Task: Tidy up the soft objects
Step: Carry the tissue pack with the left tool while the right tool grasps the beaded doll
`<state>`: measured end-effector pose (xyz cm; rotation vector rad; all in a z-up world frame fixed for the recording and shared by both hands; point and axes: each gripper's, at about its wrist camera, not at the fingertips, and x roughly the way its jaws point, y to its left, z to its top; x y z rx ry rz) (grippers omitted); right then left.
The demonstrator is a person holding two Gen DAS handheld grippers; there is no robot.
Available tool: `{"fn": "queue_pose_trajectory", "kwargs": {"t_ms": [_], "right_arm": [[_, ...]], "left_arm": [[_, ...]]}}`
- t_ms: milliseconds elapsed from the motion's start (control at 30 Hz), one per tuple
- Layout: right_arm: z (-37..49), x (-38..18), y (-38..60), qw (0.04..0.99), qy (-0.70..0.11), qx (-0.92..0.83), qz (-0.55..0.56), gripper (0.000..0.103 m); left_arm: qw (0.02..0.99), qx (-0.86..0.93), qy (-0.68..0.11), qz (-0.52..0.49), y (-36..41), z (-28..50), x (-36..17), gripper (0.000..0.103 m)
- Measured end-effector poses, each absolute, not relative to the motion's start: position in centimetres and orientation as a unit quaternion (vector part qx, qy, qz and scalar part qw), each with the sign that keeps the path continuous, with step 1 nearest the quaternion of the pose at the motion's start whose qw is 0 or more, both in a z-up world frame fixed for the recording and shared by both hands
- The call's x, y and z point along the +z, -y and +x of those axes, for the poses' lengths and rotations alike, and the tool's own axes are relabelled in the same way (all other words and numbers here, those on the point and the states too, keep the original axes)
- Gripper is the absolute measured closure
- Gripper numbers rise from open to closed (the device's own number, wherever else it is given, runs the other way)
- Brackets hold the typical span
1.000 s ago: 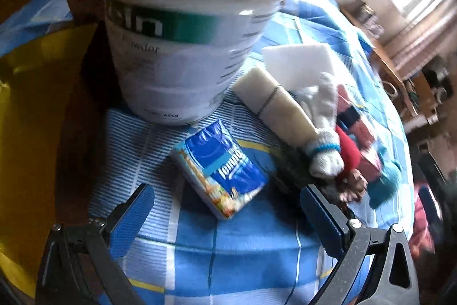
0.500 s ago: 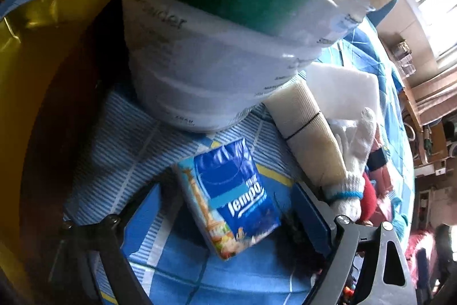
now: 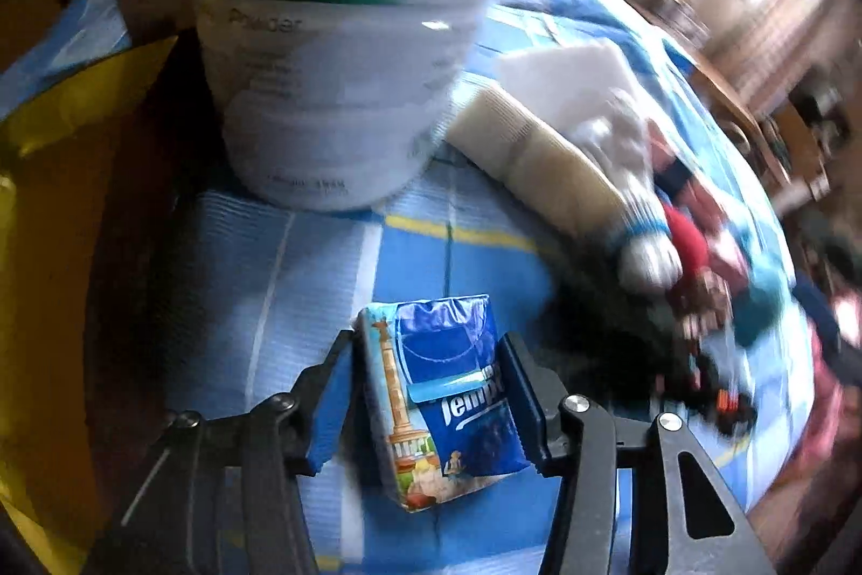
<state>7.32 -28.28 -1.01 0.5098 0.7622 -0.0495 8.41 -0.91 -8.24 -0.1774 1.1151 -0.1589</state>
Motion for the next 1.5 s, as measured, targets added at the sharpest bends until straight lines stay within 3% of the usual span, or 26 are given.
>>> {"fn": "queue_pose_trajectory", "kwargs": {"t_ms": [200, 367, 533, 800, 833, 900, 1100, 1500], "right_arm": [[8.4, -2.4, 27.1, 0.869, -0.418, 0.037, 0.261, 0.036], [8.3, -3.3, 25.0, 0.848, -0.474, 0.070, 0.225, 0.036], [7.9, -4.5, 22.5, 0.823, -0.555, 0.086, 0.089, 0.036], [11.0, -7.6, 19.8, 0.771, -0.628, 0.097, -0.034, 0.036], [11.0, -8.0, 19.4, 0.762, -0.638, 0.102, -0.043, 0.041], [10.4, -8.8, 18.1, 0.746, -0.652, 0.111, -0.084, 0.068], [7.5, -8.5, 16.8, 0.734, -0.657, 0.115, -0.124, 0.072], [8.5, -10.0, 17.8, 0.751, -0.657, 0.042, -0.054, 0.071]], "left_arm": [[0.836, -0.127, -0.533, -0.030, 1.0, 4.1, -8.5, 0.049], [0.830, -0.148, -0.536, -0.043, -0.1, 2.9, -8.6, 0.046], [0.829, -0.162, -0.534, -0.049, -0.4, 3.2, -8.8, 0.046], [0.829, -0.172, -0.530, -0.041, 0.4, 3.7, -9.0, 0.045], [0.829, -0.173, -0.530, -0.040, 0.6, 3.8, -9.0, 0.044], [0.828, -0.178, -0.529, -0.042, 0.6, 3.9, -9.0, 0.043], [0.822, -0.193, -0.531, -0.066, 0.4, 4.1, -9.1, 0.031], [0.837, -0.184, -0.516, 0.007, 2.0, 3.2, -9.3, 0.036]]}}
